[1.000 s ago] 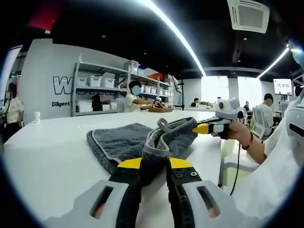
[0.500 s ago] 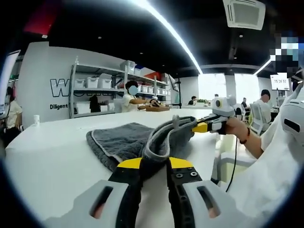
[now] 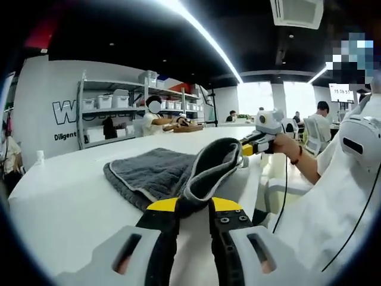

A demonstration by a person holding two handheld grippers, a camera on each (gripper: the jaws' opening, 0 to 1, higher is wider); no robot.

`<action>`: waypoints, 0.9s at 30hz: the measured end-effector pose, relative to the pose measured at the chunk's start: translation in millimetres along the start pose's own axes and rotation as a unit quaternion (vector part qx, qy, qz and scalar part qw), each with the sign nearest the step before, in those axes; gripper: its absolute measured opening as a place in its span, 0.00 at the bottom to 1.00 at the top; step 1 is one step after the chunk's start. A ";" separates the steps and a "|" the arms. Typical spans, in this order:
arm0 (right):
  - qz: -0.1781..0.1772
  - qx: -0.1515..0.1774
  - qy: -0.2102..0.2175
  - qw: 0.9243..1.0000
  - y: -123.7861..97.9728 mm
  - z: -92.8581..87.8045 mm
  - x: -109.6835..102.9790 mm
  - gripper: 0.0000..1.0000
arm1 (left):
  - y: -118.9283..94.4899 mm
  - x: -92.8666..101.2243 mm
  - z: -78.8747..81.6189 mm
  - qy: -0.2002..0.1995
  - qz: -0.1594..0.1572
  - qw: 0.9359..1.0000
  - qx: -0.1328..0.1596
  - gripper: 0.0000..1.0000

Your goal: Open the folded towel by lifting each exposed corner and separating the folded layers until the towel lies flat within the target outline without major curled edges

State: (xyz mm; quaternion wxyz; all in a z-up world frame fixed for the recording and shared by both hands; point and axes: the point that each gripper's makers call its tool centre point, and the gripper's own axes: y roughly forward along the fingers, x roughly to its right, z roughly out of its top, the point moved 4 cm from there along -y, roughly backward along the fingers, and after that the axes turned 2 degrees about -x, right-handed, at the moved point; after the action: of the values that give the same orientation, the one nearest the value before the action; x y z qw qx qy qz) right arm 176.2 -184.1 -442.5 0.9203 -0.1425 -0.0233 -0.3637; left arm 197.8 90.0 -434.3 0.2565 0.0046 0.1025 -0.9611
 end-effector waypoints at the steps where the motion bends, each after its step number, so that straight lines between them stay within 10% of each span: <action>1: -0.001 -0.001 -0.001 1.000 -2.0 -0.3 1.8 0.03 | -0.3 0.1 0.0 0.000 -0.001 1.000 0.000 0.18; 27: -0.013 0.023 0.012 1.000 -9.5 8.8 20.5 0.00 | -11.8 0.8 -3.5 0.008 -0.023 1.000 -0.020 0.17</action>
State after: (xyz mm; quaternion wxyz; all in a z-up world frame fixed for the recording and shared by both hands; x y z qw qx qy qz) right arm 185.3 -201.8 -428.7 0.9188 -0.1163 -0.0230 -0.3766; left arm 191.1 100.3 -435.5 0.2336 0.0049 0.1235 -0.9644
